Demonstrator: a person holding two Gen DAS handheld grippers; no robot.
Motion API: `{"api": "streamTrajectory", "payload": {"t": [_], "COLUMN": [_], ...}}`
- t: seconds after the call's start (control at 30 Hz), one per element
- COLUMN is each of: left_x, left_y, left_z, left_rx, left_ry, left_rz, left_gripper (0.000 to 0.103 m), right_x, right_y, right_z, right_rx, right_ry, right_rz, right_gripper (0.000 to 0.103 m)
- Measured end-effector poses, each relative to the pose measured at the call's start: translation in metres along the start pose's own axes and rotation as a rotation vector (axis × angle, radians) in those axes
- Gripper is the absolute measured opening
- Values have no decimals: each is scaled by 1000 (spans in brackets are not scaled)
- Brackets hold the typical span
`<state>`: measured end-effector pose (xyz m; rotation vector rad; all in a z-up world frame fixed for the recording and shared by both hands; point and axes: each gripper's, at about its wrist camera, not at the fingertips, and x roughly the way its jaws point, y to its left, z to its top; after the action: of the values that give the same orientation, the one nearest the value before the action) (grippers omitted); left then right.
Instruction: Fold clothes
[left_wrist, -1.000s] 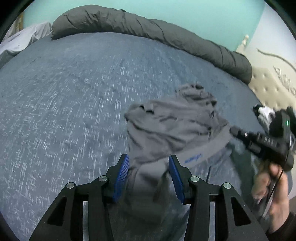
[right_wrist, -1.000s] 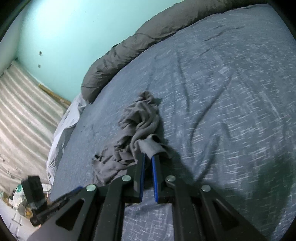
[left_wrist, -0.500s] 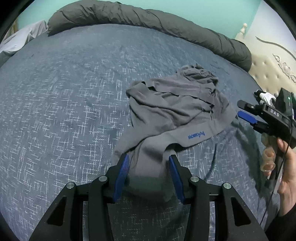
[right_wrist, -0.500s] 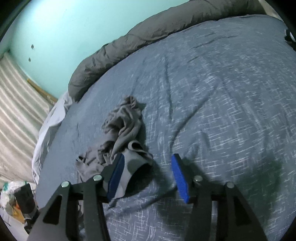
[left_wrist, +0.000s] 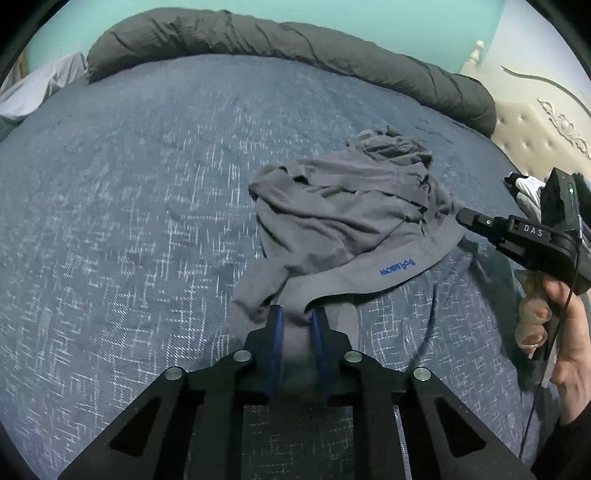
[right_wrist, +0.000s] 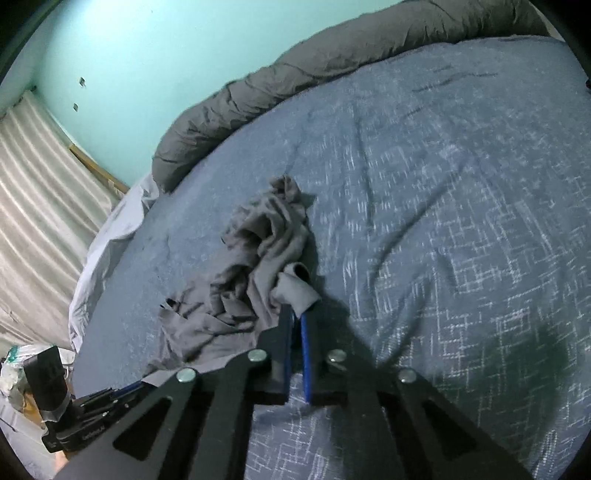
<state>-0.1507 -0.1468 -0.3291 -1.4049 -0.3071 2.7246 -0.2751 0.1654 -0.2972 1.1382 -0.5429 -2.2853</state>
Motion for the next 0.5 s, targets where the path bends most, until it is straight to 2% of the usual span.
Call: {"api": "streamTrajectory", "payload": {"t": [0.33,0.5], "left_x": [-52,-86], "left_y": [0,-9], "left_z": [13,20], "left_rx": [19,2], "left_ry": [-128,-200], "left_rz": [7,-19], "left_gripper": [4,4], "right_x": [-59,-101], "right_y": [34,60], "right_z": [3,13], "right_rx": [-45,-118], "right_ry": [-75,-87], "right_rz": [45,25], "right_gripper": [2,2]}}
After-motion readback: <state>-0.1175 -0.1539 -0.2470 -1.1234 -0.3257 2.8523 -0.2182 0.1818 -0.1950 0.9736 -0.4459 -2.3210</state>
